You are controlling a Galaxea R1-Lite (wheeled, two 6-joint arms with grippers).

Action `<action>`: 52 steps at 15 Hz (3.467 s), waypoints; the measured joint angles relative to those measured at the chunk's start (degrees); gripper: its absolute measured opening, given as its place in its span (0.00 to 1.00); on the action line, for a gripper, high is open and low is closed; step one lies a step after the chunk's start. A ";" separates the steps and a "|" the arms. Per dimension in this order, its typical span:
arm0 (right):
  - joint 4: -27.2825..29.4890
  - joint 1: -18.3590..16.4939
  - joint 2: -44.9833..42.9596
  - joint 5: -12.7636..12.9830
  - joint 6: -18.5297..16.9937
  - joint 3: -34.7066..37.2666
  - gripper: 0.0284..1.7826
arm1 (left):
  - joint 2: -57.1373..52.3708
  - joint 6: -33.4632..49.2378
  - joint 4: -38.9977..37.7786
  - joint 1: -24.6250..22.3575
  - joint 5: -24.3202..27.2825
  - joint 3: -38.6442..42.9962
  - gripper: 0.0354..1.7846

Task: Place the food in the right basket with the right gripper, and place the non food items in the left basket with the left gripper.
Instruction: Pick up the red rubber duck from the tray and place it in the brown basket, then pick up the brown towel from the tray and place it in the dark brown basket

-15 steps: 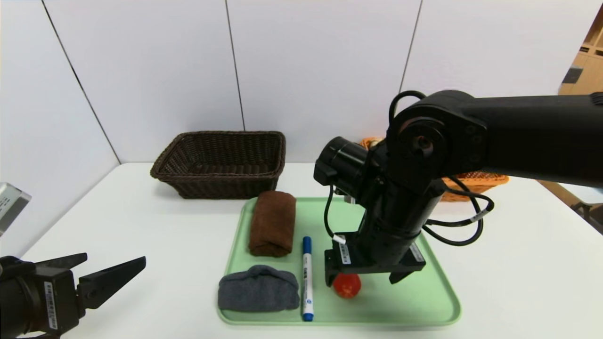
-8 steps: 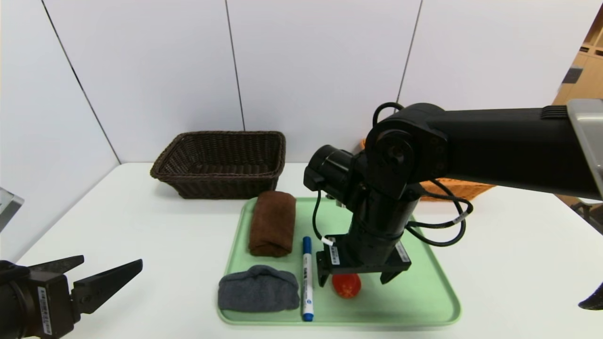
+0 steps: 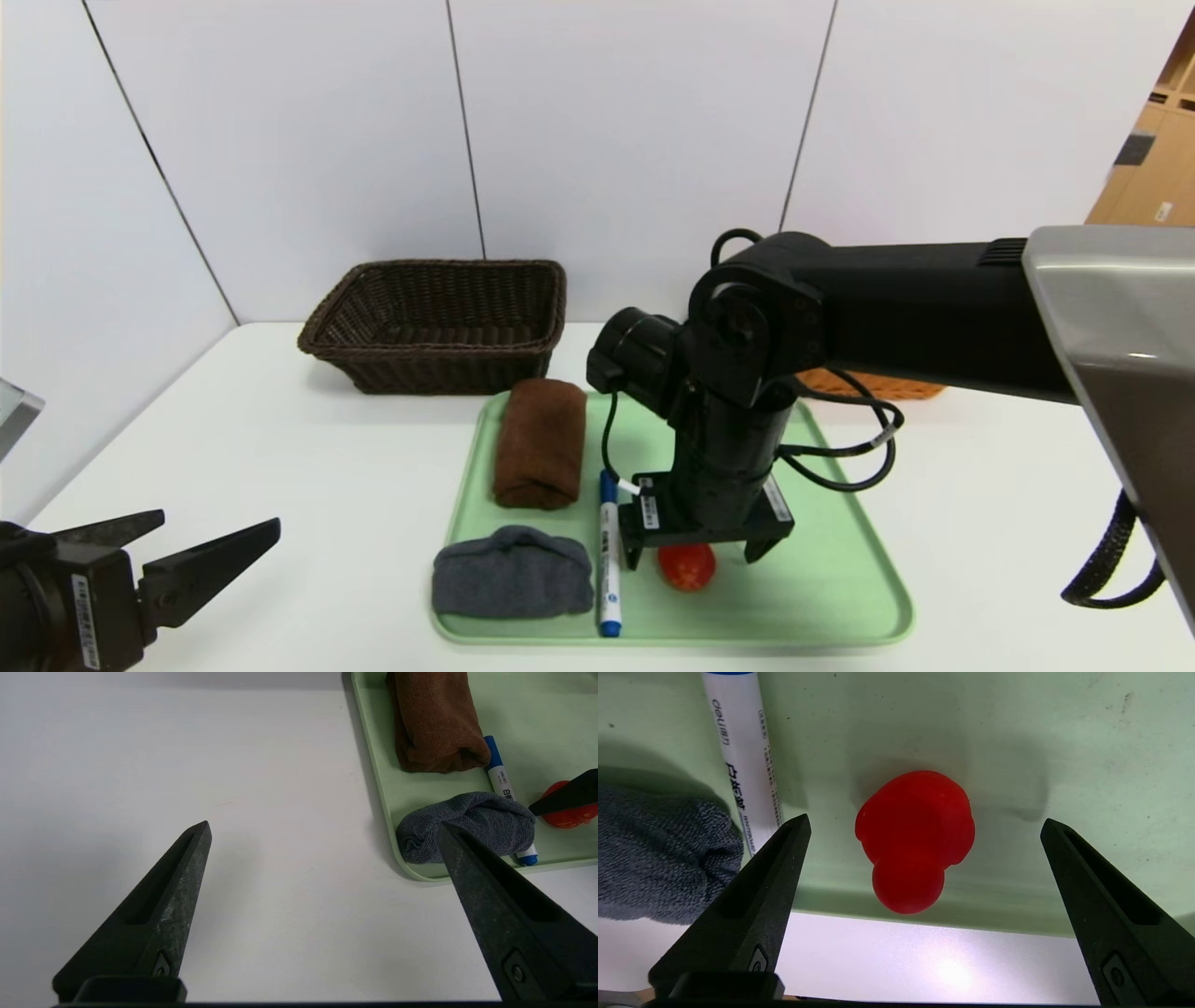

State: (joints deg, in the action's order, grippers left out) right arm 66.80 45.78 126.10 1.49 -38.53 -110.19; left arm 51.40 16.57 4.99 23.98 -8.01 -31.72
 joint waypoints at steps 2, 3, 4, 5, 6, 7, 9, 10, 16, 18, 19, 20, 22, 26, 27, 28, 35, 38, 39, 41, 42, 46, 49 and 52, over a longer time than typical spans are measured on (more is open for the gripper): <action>0.00 0.00 0.66 0.00 -0.02 -0.04 0.75 | -0.13 0.00 0.00 0.00 0.05 0.30 0.94; 0.01 0.00 0.89 -0.01 0.00 -0.04 0.66 | -0.21 0.00 -0.02 0.00 0.10 0.39 0.94; 0.09 0.00 1.08 0.00 0.00 -0.04 0.58 | -0.24 0.00 0.00 0.00 0.10 0.46 0.94; 0.09 0.00 1.18 0.00 0.00 -0.04 0.52 | -0.24 0.00 -0.02 0.00 0.10 0.52 0.94; 0.09 0.00 1.27 0.00 0.00 -0.06 0.47 | -0.27 0.00 -0.02 0.02 0.07 0.59 0.94; 0.09 0.00 1.30 0.02 0.00 -0.09 0.43 | -0.27 0.00 -0.02 0.02 0.10 0.68 0.94; 0.09 0.00 1.46 0.00 -0.10 -0.09 0.39 | -0.32 0.02 0.00 0.02 0.07 0.85 0.94; 0.11 0.00 1.40 0.02 -0.11 -0.17 0.39 | -0.35 0.00 -0.02 0.00 0.10 0.91 0.94; -14.30 0.02 -4.79 0.02 2.46 -1.77 0.36 | -0.99 -0.06 0.00 0.00 0.07 2.15 0.94; -24.70 0.09 -6.86 0.07 7.31 -1.77 0.35 | -0.99 -0.12 0.00 0.02 0.07 2.45 0.94; -29.95 0.13 -7.47 0.02 10.25 -1.79 0.35 | -0.99 -0.15 0.00 0.02 0.07 2.62 0.94; -35.61 0.22 -7.74 -0.06 13.15 -1.79 0.35 | -0.99 -0.15 0.00 0.02 0.07 2.71 0.94; -46.32 0.33 -6.89 0.02 17.53 -1.80 0.34 | -0.96 -0.17 -0.02 0.02 0.10 2.78 0.94; -64.52 -0.07 -0.72 1.82 25.53 -1.85 0.34 | -0.74 -0.26 0.05 0.02 0.07 2.82 0.94; -68.49 -0.07 1.08 2.01 25.89 -1.85 0.34 | -0.71 -0.23 0.07 0.02 0.07 2.82 0.94; -71.97 -0.13 2.82 2.15 25.98 -1.85 0.33 | -0.66 -0.28 0.07 0.02 0.10 2.82 0.94; -83.55 -2.04 11.91 2.41 26.09 -1.88 0.47 | -0.66 -0.23 0.24 0.02 -0.09 3.80 0.94; -84.12 -2.76 13.15 2.83 26.05 -1.88 0.62 | -0.62 -0.28 0.24 0.02 -0.01 4.00 0.94; -84.30 -2.93 13.15 2.94 26.05 -1.88 0.66 | -0.63 -0.30 0.24 0.02 -0.01 4.16 0.94; -84.03 -2.95 11.91 2.95 26.05 -1.88 0.73 | -0.63 -0.30 0.13 0.02 -0.04 4.28 0.94; -83.31 -2.95 10.47 3.13 26.03 -1.88 0.76 | -0.66 -0.26 0.11 0.02 -0.09 4.24 0.94; -67.35 -2.58 1.00 5.29 24.39 -1.88 0.84 | -0.74 -0.28 0.00 0.00 0.00 4.13 0.94; -49.25 -2.15 -5.35 6.01 20.35 -1.88 0.88 | -0.74 -0.26 0.00 0.02 -0.01 4.08 0.94; -35.22 -1.54 -6.47 6.01 12.43 -1.88 0.90 | -0.77 -0.26 -0.02 0.02 0.00 4.05 0.94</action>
State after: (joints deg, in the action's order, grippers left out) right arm 31.59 44.24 119.63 7.50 -26.10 -112.07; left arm 50.63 16.31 4.96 24.00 -8.01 -27.67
